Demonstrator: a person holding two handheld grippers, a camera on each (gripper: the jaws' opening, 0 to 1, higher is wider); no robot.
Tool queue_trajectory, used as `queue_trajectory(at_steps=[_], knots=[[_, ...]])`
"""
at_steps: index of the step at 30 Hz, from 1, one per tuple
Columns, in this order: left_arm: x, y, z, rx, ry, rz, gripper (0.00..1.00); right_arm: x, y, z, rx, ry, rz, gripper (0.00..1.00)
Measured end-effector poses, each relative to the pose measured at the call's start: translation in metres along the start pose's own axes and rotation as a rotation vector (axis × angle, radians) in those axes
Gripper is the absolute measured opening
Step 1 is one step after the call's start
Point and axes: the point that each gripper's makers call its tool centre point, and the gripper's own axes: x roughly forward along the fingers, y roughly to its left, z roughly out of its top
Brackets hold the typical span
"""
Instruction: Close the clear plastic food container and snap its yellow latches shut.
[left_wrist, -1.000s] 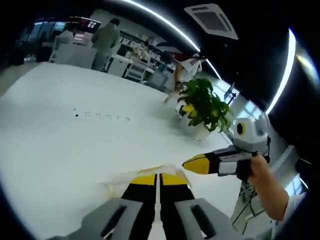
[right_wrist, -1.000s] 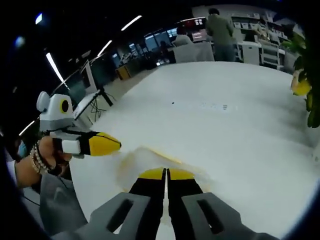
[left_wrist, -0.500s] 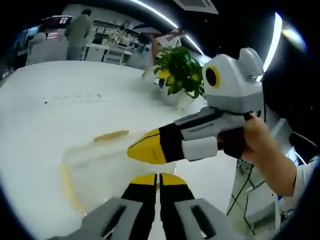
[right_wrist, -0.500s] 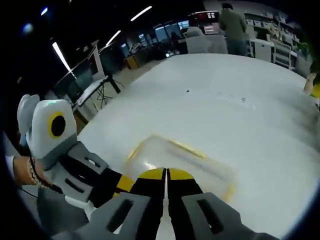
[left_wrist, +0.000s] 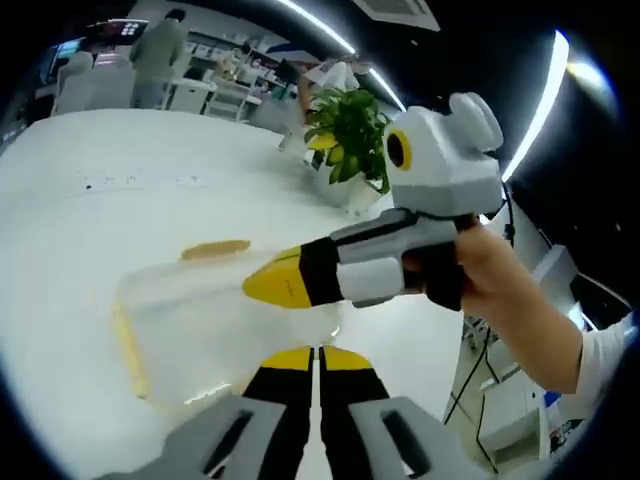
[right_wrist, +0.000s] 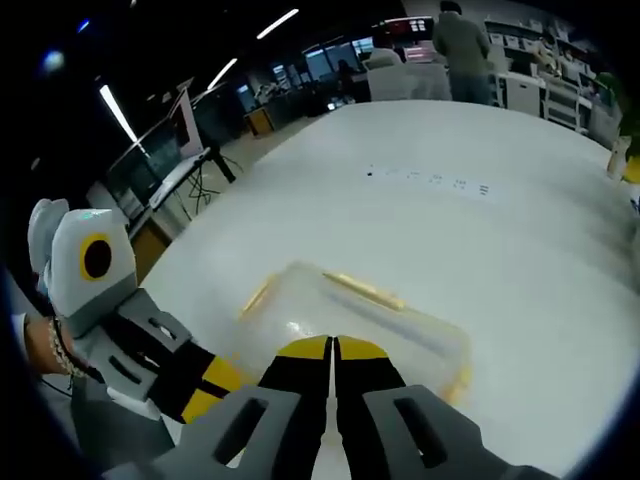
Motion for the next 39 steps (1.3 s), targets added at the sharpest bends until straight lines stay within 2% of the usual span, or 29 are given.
queue_trajectory(at_steps=[3, 8, 13, 18, 25, 29, 35, 39], knots=[[-0.007, 0.015, 0.01, -0.001, -0.022, 0.042, 0.0, -0.001, 0.0, -0.002, -0.005, 0.0, -0.002, 0.0], [-0.007, 0.03, 0.012, -0.024, -0.03, 0.076, 0.0, 0.0, 0.0, -0.003, 0.007, -0.005, 0.008, 0.0], [0.001, 0.023, -0.002, -0.021, 0.01, 0.052, 0.0, 0.003, -0.003, 0.005, 0.017, -0.018, 0.002, 0.0], [0.006, 0.02, -0.011, -0.008, 0.04, 0.041, 0.0, 0.006, -0.012, 0.027, 0.028, -0.076, -0.032, 0.0], [0.005, 0.019, -0.01, -0.024, 0.028, 0.025, 0.0, 0.015, -0.028, 0.049, 0.034, -0.108, -0.077, 0.0], [0.006, 0.019, -0.009, -0.026, 0.027, 0.022, 0.0, 0.023, -0.034, 0.052, 0.044, -0.098, -0.087, 0.0], [0.006, 0.02, -0.009, -0.026, 0.025, 0.016, 0.0, 0.033, -0.042, 0.042, 0.036, -0.05, -0.108, 0.0], [0.007, 0.02, -0.009, -0.028, 0.021, 0.015, 0.0, 0.037, -0.045, 0.037, 0.045, -0.043, -0.113, 0.0]])
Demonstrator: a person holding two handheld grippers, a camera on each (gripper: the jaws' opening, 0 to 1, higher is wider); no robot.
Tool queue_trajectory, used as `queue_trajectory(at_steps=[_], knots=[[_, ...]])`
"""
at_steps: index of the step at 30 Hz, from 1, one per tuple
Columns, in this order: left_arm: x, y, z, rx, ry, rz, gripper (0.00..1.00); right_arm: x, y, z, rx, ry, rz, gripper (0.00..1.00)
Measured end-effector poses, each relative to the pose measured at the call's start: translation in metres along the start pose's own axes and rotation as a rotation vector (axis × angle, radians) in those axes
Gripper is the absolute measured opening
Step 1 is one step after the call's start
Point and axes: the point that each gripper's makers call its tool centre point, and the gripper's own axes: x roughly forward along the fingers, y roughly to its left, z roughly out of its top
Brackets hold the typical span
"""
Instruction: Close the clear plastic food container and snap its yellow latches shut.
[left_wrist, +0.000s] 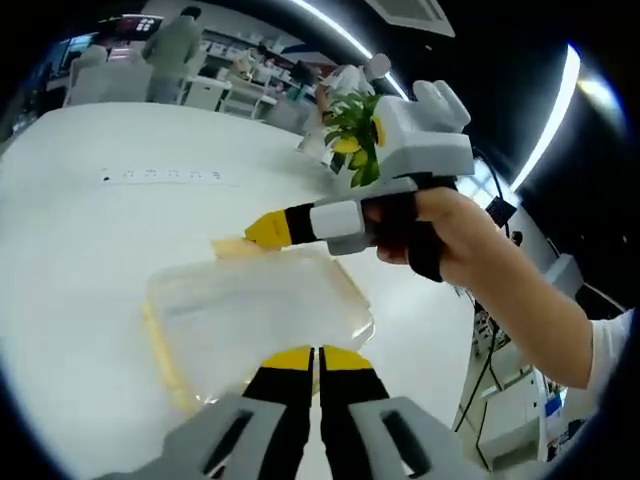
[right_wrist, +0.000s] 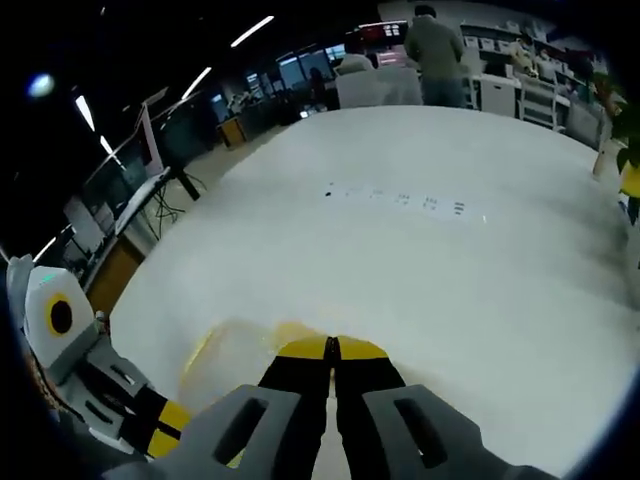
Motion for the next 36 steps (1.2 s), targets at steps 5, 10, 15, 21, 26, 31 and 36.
queue_trajectory(at_steps=[5, 10, 15, 21, 26, 31, 36], knots=[[0.0, -0.001, 0.0, 0.001, -0.003, 0.0, 0.0, 0.0, -0.002, -0.001, 0.006, 0.016, -0.008, 0.0], [-0.002, -0.003, 0.002, 0.092, 0.003, 0.005, 0.0, -0.01, 0.005, 0.01, -0.033, -0.009, 0.019, 0.0], [-0.009, -0.019, 0.015, 0.156, -0.026, -0.058, 0.05, -0.023, 0.01, 0.023, -0.219, 0.015, 0.039, 0.0], [-0.018, -0.026, 0.019, 0.479, 0.021, -0.057, 0.15, -0.036, 0.025, 0.031, -0.494, 0.093, 0.093, 0.01], [-0.02, -0.032, 0.014, 0.618, 0.058, -0.073, 0.2, -0.04, 0.041, 0.017, -0.731, 0.244, 0.168, 0.13], [-0.01, -0.021, -0.002, 0.793, 0.182, -0.034, 0.21, -0.035, 0.043, -0.01, -0.899, 0.431, 0.223, 0.31], [-0.002, -0.022, -0.006, 0.851, 0.212, -0.028, 0.22, -0.023, 0.035, -0.024, -0.952, 0.544, 0.227, 0.32]])
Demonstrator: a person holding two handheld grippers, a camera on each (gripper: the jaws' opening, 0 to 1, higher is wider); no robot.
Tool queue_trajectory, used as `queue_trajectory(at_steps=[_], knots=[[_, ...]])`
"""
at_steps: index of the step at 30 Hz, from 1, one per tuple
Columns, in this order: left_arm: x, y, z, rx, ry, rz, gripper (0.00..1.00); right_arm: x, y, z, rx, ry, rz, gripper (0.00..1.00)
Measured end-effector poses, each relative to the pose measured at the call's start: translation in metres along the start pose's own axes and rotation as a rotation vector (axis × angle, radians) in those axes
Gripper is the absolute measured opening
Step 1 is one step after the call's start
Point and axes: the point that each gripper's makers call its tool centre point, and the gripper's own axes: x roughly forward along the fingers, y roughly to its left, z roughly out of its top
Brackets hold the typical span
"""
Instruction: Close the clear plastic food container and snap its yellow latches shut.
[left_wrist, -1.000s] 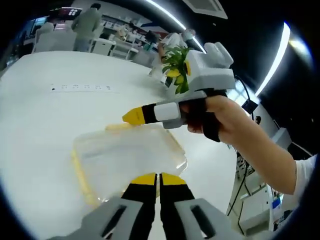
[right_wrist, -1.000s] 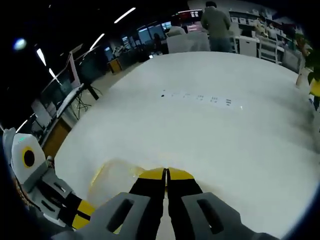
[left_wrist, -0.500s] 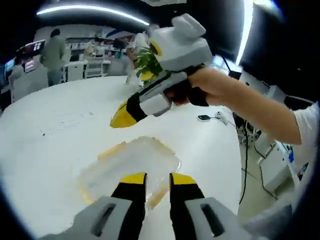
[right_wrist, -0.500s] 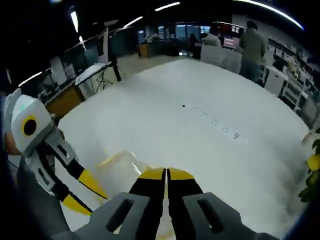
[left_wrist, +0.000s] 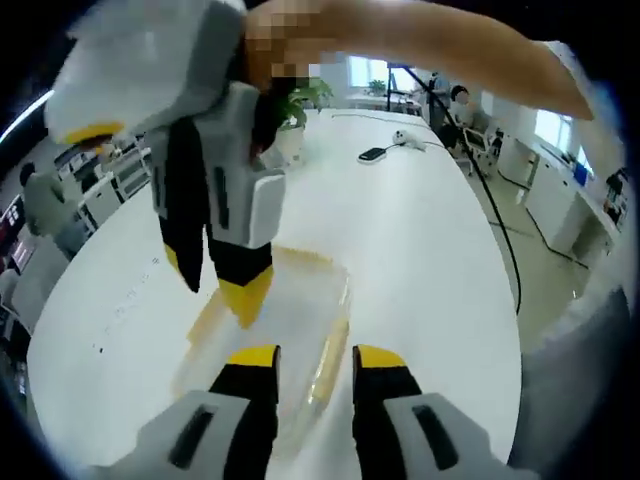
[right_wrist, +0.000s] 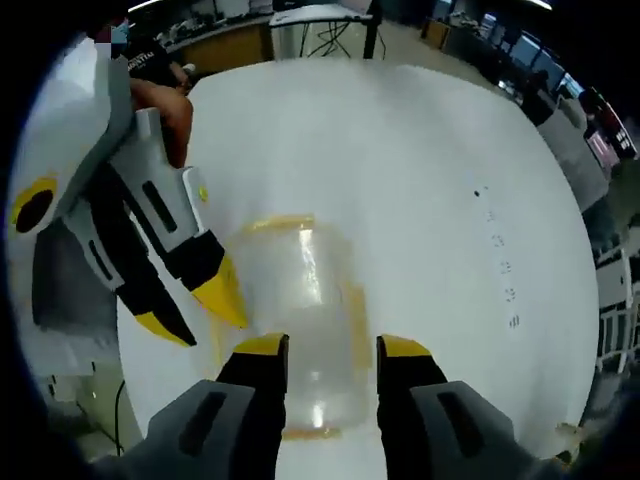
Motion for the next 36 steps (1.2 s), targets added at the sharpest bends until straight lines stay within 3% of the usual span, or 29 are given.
queue_trajectory(at_steps=[4, 10, 13, 18, 27, 29, 32, 36], knots=[[0.002, -0.001, 0.0, 0.021, 0.001, -0.011, 0.23, 0.006, 0.002, 0.001, 0.026, 0.007, 0.04, 0.38], [0.006, 0.0, -0.011, 0.011, 0.038, -0.025, 0.24, 0.008, 0.006, 0.0, -0.004, 0.047, 0.07, 0.36], [0.006, 0.002, -0.007, 0.011, 0.024, -0.016, 0.24, 0.008, 0.009, 0.001, -0.024, 0.078, 0.08, 0.34], [0.009, 0.004, -0.011, 0.143, 0.082, 0.017, 0.26, 0.011, 0.01, -0.001, -0.001, 0.14, 0.092, 0.35], [0.013, 0.004, -0.011, 0.234, 0.084, 0.055, 0.25, 0.011, 0.009, -0.003, 0.024, 0.145, 0.116, 0.36], [0.014, 0.004, -0.012, 0.254, 0.095, 0.066, 0.25, 0.011, 0.009, -0.003, 0.033, 0.142, 0.124, 0.36], [0.015, 0.004, -0.013, 0.352, 0.133, 0.081, 0.25, 0.012, 0.01, -0.002, 0.032, 0.156, 0.126, 0.36], [0.016, 0.004, -0.013, 0.359, 0.146, 0.087, 0.25, 0.012, 0.009, -0.002, 0.031, 0.175, 0.124, 0.36]])
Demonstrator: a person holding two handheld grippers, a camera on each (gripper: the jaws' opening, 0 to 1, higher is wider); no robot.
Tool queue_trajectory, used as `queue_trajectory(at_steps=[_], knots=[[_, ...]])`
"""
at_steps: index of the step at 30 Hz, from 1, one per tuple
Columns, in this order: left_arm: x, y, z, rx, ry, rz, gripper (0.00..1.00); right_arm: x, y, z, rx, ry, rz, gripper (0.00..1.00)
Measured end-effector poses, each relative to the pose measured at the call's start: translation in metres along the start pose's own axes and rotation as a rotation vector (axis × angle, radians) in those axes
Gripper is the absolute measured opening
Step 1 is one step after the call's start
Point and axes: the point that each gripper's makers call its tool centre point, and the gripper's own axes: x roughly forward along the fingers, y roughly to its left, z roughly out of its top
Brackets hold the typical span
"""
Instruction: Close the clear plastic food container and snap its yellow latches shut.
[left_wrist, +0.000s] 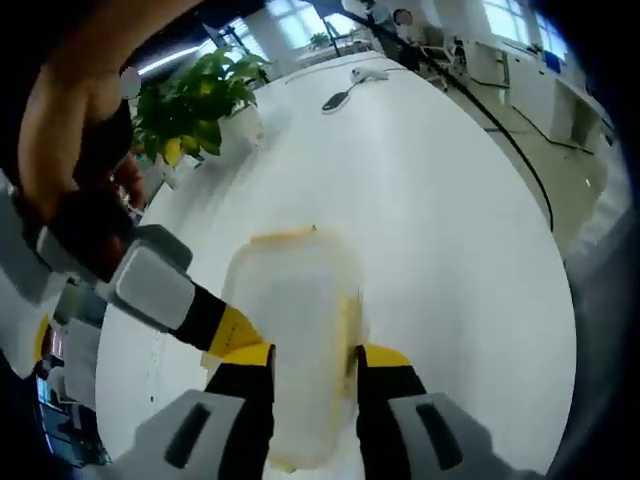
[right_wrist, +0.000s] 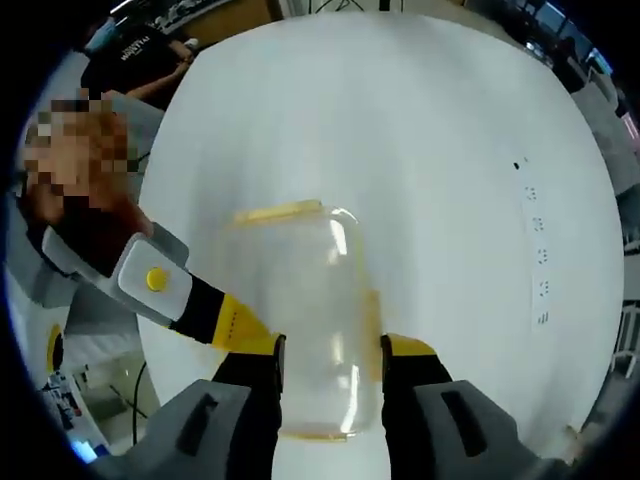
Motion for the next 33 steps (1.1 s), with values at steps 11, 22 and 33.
queue_trajectory(at_steps=[11, 22, 33], knots=[[0.0004, -0.0004, -0.0006, 0.034, 0.015, 0.03, 0.24, 0.001, -0.0003, -0.0001, 0.023, 0.002, 0.033, 0.36], [0.0006, -0.0002, -0.0006, 0.1, 0.031, 0.064, 0.22, 0.0006, 0.0012, -0.0018, 0.032, -0.005, 0.059, 0.36], [0.0013, -0.001, 0.0003, 0.106, 0.012, 0.065, 0.22, 0.0042, -0.0032, -0.0016, 0.051, -0.027, 0.183, 0.36]])
